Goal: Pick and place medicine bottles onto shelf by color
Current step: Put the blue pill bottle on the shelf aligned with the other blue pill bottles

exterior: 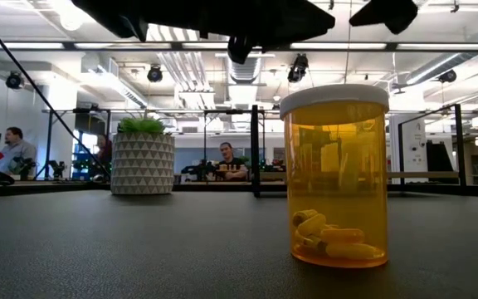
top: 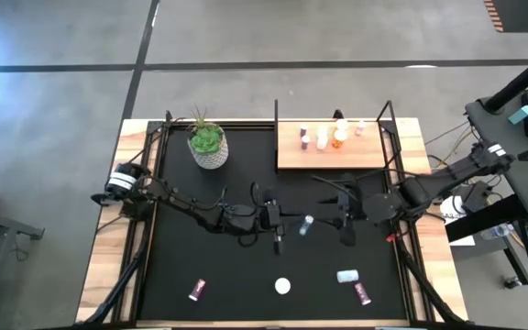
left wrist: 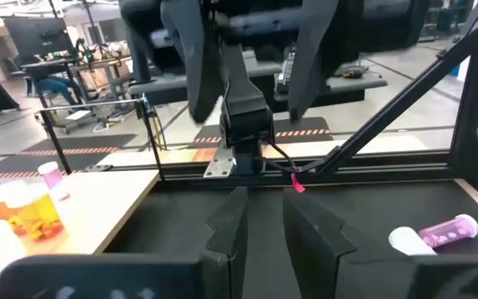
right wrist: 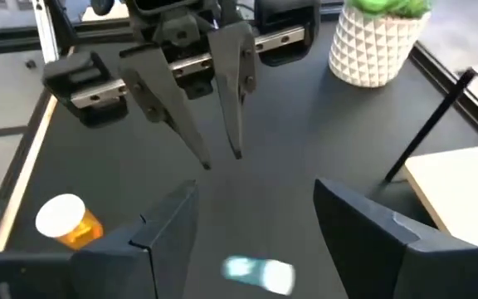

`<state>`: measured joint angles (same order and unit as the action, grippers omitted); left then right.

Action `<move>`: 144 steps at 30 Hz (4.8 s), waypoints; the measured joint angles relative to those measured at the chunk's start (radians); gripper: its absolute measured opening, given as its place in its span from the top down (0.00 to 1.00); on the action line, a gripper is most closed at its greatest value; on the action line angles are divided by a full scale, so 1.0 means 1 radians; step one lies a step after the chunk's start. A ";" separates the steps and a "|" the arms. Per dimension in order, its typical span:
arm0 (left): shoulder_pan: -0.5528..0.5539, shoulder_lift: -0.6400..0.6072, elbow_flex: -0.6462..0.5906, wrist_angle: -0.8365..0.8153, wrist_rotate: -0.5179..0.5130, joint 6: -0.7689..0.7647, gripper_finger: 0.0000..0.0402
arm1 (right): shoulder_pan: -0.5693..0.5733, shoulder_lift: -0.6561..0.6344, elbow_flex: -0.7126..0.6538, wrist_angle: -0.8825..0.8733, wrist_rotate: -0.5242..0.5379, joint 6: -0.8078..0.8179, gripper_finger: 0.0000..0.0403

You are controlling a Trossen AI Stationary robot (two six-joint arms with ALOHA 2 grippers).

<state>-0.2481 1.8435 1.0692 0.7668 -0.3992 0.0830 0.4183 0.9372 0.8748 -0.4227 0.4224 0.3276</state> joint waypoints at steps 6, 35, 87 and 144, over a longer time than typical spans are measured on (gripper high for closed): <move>0.000 0.000 -0.004 -0.033 0.000 -0.045 0.85 | 0.000 0.063 0.117 -0.150 -0.003 0.021 0.42; 0.073 0.229 0.135 -0.271 -0.002 -0.340 0.58 | -0.079 0.045 -0.071 -0.466 0.073 0.273 0.42; 0.024 0.266 0.460 -0.680 -0.068 -0.287 0.79 | -0.078 0.019 -0.082 -0.294 -0.059 -0.238 0.44; -0.053 0.181 0.461 -0.542 -0.208 -0.023 0.79 | -0.078 0.019 0.015 -0.142 -0.291 -0.250 0.74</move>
<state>-0.3012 2.0243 1.5303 0.2253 -0.6076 0.0597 0.3405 0.9562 0.8894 -0.5652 0.1310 0.0779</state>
